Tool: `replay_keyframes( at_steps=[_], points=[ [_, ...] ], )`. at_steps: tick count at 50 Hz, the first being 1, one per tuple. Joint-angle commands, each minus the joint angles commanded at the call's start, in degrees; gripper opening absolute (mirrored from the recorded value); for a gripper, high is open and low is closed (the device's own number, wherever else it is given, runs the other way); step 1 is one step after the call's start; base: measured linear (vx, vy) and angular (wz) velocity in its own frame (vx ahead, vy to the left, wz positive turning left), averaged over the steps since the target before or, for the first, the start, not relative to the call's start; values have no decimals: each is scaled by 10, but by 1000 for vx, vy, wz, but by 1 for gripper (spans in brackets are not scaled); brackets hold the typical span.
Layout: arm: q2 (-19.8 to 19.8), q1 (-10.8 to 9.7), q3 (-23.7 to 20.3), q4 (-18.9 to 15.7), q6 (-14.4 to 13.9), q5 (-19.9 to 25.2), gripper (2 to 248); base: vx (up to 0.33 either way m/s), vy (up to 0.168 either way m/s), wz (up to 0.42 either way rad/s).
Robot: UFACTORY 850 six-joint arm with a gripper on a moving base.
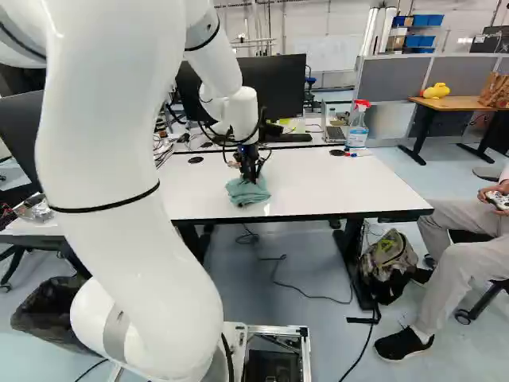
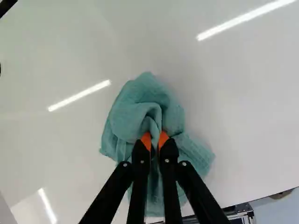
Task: Clean the table with the green towel
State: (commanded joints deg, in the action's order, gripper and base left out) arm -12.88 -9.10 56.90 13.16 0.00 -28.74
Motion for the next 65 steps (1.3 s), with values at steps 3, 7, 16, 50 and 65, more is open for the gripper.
replay_keyframes(
  at_steps=[3, 7, 16, 50, 65],
  points=[
    [-3, 6, 4, 0, 0, 0, 38, 0, 0, 0],
    [-6, 14, 7, 0, 0, 0, 38, 0, 0, 0],
    [-7, 33, 8, 0, 0, 0, 38, 0, 0, 0],
    [51, 83, -60, 0, 0, 0, 38, 0, 0, 0],
    [91, 91, -104, 0, 0, 0, 38, 0, 0, 0]
  ],
)
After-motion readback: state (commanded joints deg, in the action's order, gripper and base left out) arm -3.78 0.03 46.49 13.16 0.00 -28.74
